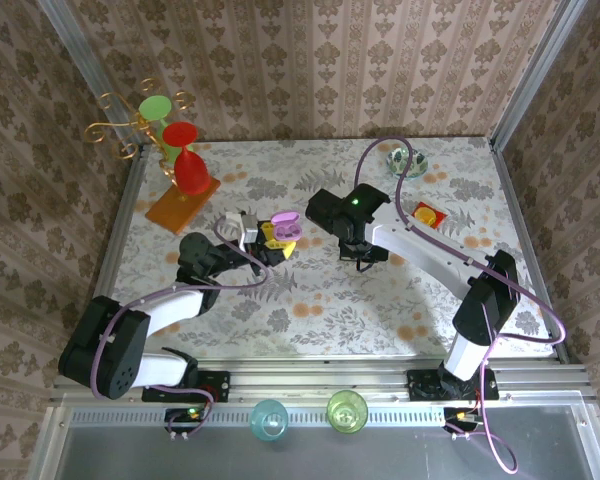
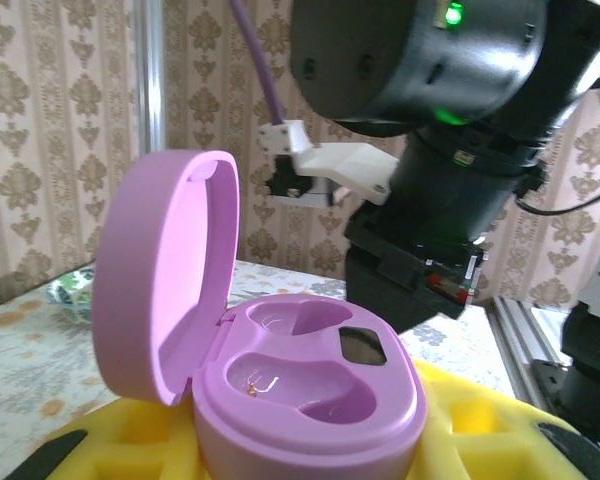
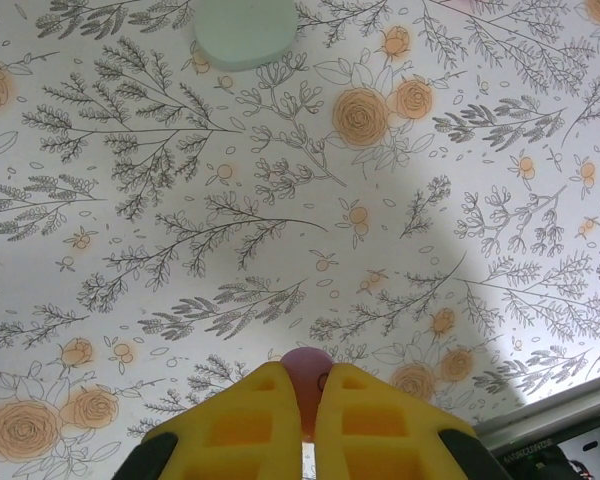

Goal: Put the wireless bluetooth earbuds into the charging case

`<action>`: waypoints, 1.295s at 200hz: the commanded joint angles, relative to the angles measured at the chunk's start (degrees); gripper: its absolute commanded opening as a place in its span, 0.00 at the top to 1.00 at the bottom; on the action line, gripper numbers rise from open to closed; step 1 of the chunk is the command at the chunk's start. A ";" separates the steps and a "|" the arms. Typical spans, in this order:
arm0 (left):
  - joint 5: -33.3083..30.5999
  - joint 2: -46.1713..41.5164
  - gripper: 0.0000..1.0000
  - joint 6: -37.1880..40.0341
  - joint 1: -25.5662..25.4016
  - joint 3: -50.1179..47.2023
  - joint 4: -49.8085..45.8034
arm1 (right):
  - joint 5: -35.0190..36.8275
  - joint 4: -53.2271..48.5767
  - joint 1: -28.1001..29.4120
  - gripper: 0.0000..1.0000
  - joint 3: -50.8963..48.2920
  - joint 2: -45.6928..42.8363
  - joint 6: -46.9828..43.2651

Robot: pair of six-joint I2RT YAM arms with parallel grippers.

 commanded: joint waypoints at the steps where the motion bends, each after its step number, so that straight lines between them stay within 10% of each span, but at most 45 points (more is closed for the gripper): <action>1: 0.60 0.34 0.78 1.54 -0.79 0.49 2.63 | 0.46 -2.11 -0.21 0.95 1.09 -0.25 0.35; 259: 2.49 -0.52 0.78 0.06 -2.37 -1.37 0.34 | -16.54 45.24 8.48 1.00 -14.66 -20.65 -42.25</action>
